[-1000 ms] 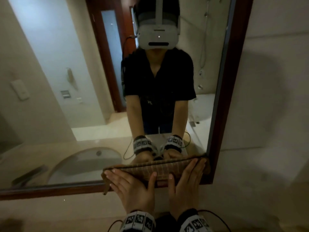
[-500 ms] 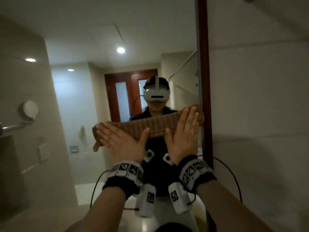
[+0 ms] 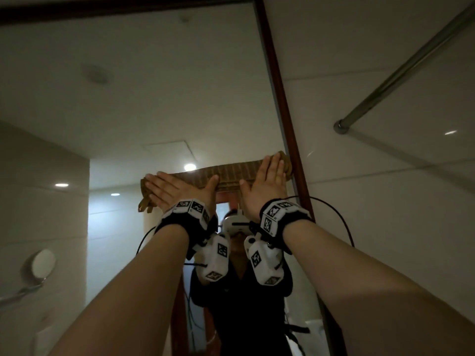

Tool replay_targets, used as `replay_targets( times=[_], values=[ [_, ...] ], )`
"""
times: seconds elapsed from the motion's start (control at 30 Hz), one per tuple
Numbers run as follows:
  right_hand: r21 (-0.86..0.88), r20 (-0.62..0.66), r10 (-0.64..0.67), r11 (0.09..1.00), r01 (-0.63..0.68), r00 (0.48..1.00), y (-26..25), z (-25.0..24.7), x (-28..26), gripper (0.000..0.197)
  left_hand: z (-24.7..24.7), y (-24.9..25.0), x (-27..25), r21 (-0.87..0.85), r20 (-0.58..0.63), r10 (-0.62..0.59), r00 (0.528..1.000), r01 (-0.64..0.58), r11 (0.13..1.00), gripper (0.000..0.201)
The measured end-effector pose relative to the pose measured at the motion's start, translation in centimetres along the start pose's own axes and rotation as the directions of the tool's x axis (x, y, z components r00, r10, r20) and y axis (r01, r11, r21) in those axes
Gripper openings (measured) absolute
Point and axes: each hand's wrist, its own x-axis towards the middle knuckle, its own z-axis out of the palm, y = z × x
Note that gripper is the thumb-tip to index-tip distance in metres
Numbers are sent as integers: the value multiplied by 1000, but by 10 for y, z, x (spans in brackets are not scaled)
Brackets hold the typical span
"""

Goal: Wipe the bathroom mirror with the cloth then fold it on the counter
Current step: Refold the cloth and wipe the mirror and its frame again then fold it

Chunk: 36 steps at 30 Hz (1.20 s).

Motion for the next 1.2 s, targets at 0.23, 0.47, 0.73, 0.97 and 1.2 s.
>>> replay_targets(
  times=[0.23, 0.47, 0.73, 0.97, 1.2],
  values=[
    [-13, -122, -7, 1000, 6, 993, -14, 4, 26, 90, -9, 16, 34, 52, -27, 74, 997, -72, 996, 132],
    [-55, -98, -59, 997, 54, 993, -2, 11, 8, 86, -4, -9, 19, 97, -35, 184, 982, -180, 979, 129],
    [-57, -138, -61, 997, 54, 988, 19, 58, -69, 87, 18, -76, -47, 96, -29, 134, 991, -131, 987, 127],
    [-62, -101, -9, 998, 3, 995, 26, 81, -118, 87, 16, -117, -83, 146, 53, 103, 993, -110, 983, 130],
    [-91, -23, -85, 992, 82, 996, 7, 45, -65, 86, 9, -83, -37, 133, -17, 95, 995, -92, 987, 132]
  ],
)
